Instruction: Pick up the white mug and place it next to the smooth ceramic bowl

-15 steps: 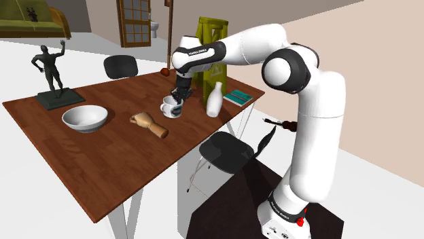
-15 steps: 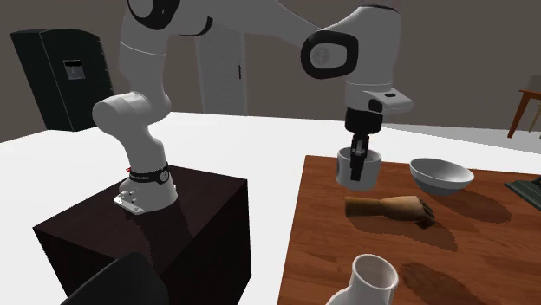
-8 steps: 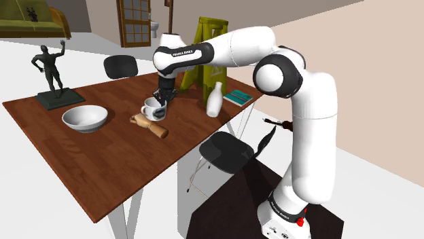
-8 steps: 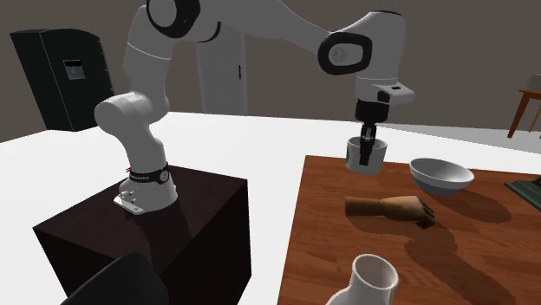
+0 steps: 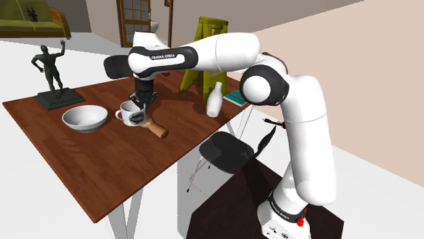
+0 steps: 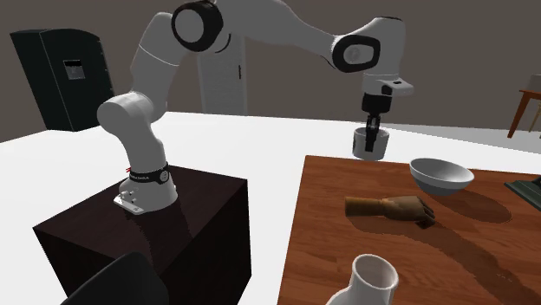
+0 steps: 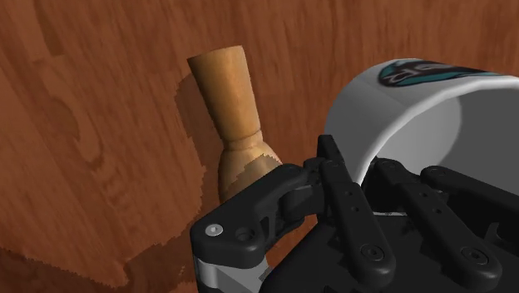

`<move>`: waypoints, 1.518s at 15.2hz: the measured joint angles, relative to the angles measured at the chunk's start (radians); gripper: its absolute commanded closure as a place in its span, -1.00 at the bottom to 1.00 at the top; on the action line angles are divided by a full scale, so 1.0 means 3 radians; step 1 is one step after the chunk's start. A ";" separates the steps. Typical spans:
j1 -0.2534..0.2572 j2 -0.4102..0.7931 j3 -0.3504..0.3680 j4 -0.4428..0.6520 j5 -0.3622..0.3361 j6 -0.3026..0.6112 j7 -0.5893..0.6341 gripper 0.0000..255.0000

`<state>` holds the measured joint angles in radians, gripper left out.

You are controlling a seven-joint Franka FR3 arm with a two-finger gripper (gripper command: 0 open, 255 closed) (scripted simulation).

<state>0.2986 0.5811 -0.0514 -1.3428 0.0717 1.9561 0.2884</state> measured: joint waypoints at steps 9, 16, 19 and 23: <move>0.0367 0.1018 0.0088 0.1763 -0.0060 -0.0720 0.0518 1.00; 0.0430 0.1139 0.0095 0.1671 -0.0065 -0.0513 0.0580 1.00; 0.0430 0.1167 0.0095 0.1591 -0.0063 -0.0405 0.0575 1.00; 0.0431 0.1164 0.0095 0.1406 -0.0061 -0.0221 0.0566 1.00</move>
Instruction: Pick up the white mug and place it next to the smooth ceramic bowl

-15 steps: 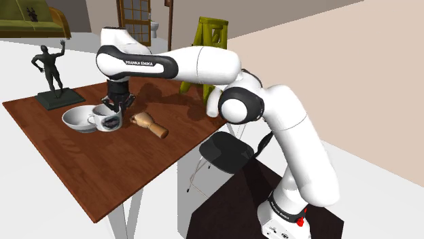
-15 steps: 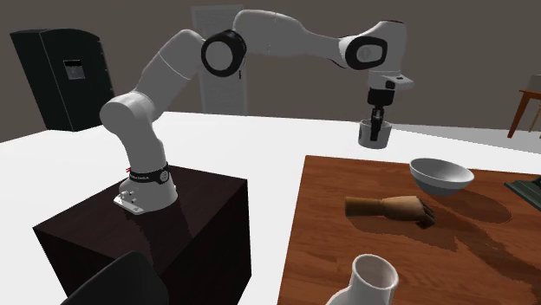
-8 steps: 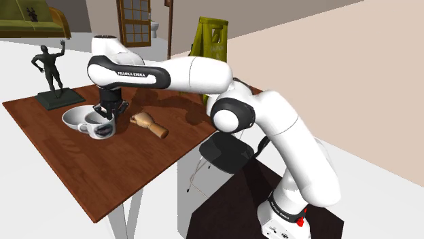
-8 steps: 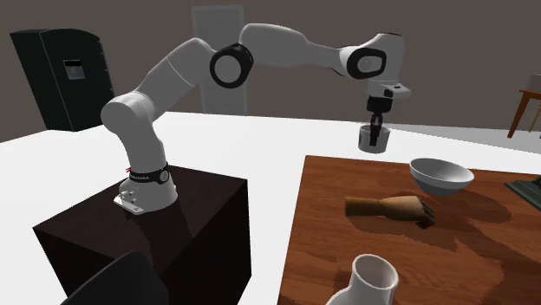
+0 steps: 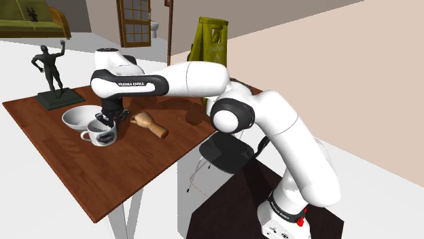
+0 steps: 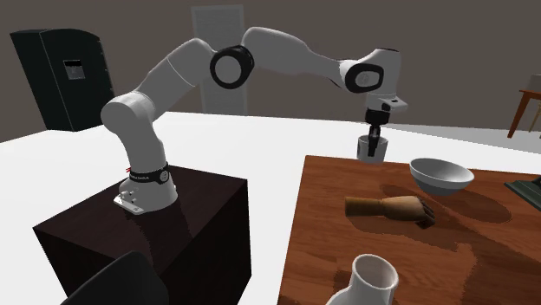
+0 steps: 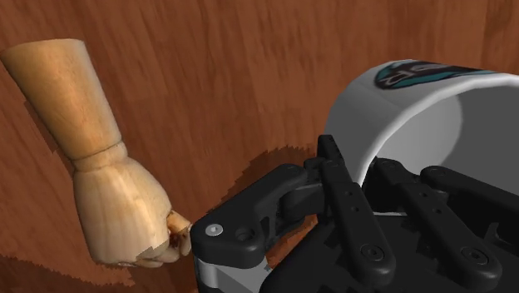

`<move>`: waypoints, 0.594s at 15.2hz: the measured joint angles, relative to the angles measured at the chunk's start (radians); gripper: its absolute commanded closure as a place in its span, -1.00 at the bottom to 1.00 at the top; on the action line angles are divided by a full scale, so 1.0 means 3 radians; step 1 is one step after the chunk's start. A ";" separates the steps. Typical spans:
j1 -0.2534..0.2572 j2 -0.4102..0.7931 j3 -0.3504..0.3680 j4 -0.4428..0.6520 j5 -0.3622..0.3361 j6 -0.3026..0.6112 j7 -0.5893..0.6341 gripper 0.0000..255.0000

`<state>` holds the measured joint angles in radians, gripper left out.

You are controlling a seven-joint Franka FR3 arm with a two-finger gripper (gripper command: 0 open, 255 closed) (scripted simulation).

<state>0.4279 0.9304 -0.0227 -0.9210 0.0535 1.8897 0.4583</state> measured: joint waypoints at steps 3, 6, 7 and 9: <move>0.0002 0.0043 0.0001 -0.0061 0.0001 0.0103 -0.0002 1.00; 0.0006 0.0089 0.0002 -0.0114 0.0003 0.0203 -0.0001 1.00; 0.0007 0.0103 0.0002 -0.0130 0.0003 0.0232 -0.0002 1.00; 0.0005 0.0115 0.0003 -0.0198 0.0005 0.0312 -0.0008 1.00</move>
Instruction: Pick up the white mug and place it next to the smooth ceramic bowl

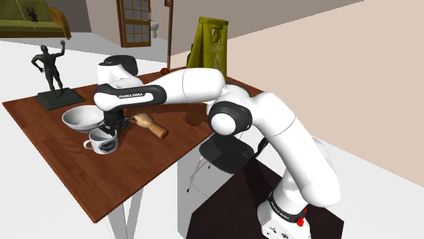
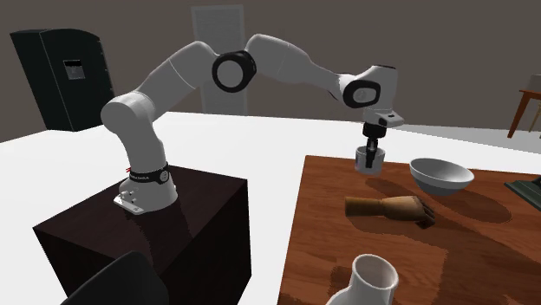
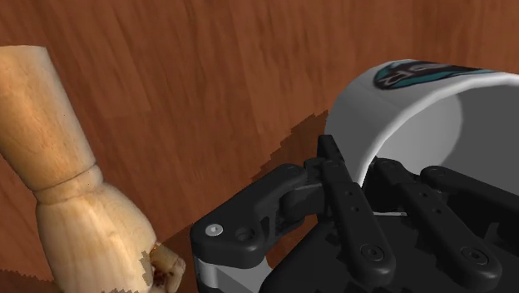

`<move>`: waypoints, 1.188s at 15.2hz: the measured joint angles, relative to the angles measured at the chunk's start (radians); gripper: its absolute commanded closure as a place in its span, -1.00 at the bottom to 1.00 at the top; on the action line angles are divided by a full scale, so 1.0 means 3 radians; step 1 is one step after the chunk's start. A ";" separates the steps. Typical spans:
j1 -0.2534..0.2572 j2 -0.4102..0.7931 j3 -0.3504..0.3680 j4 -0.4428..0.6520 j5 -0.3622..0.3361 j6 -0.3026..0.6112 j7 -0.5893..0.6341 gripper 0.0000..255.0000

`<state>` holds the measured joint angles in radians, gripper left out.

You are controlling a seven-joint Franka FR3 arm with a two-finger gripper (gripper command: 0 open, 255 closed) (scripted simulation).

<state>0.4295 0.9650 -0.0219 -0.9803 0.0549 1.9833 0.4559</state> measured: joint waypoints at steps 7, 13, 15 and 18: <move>-0.0001 0.0111 0.0002 -0.0024 0.0003 0.0136 -0.0006 1.00; -0.0001 0.0114 0.0002 -0.0021 0.0003 0.0138 -0.0006 -1.00; -0.0001 0.0114 0.0002 -0.0021 0.0003 0.0138 -0.0006 -1.00; -0.0001 0.0113 0.0002 0.0034 0.0002 0.0083 -0.0002 -1.00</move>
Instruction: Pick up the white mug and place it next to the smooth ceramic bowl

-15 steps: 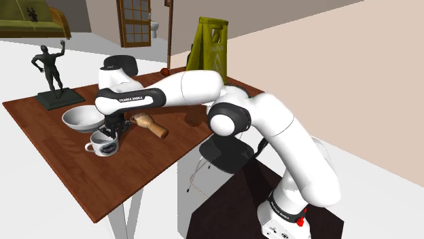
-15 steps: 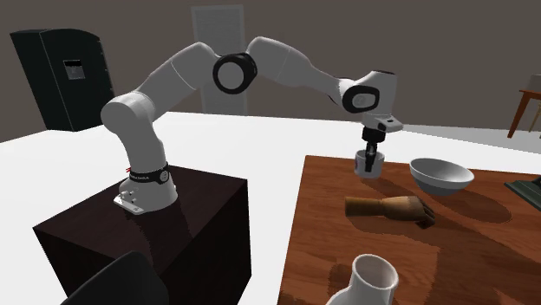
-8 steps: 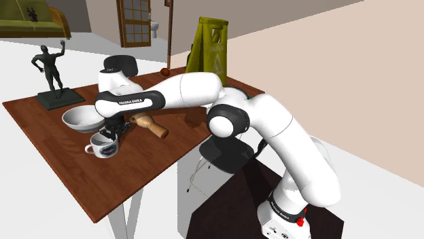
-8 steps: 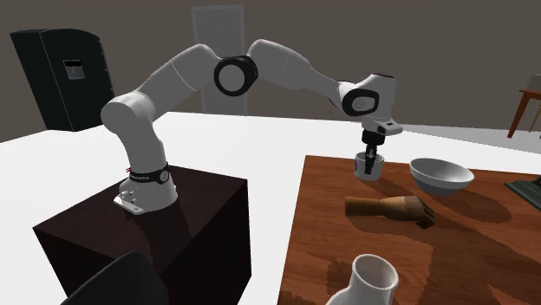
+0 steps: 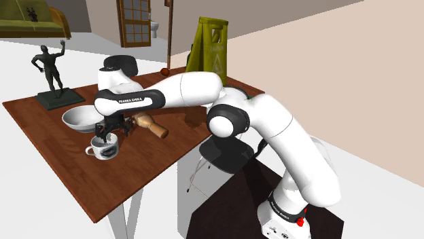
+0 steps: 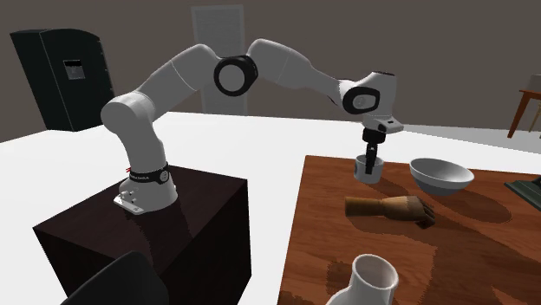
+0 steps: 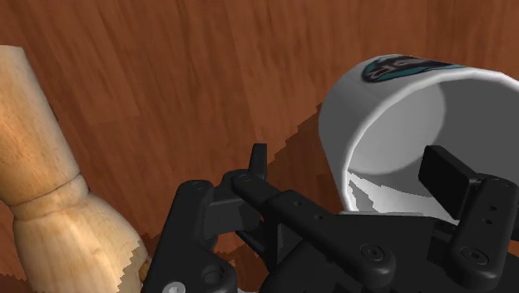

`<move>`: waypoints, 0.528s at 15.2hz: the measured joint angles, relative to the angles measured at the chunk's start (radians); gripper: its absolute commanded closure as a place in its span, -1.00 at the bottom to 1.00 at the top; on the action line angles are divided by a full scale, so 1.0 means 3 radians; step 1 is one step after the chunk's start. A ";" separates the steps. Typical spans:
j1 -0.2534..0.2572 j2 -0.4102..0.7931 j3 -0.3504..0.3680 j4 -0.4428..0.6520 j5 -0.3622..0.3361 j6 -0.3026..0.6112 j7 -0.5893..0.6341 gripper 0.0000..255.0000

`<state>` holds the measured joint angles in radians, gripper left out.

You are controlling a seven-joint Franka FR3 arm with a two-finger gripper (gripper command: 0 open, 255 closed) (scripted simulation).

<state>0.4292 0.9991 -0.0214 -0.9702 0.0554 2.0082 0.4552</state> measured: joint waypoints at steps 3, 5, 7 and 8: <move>-0.0003 -0.0173 -0.0003 -0.0028 -0.0002 -0.0140 0.0001 -1.00; -0.0006 -0.0191 -0.0003 0.0012 -0.0003 -0.0199 -0.0001 -1.00; -0.0006 -0.0209 -0.0004 -0.0003 -0.0003 -0.0204 -0.0001 -1.00; -0.0006 -0.0209 -0.0004 -0.0003 -0.0003 -0.0206 -0.0001 -1.00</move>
<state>0.4272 0.9363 -0.0226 -0.9711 0.0544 1.9464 0.4548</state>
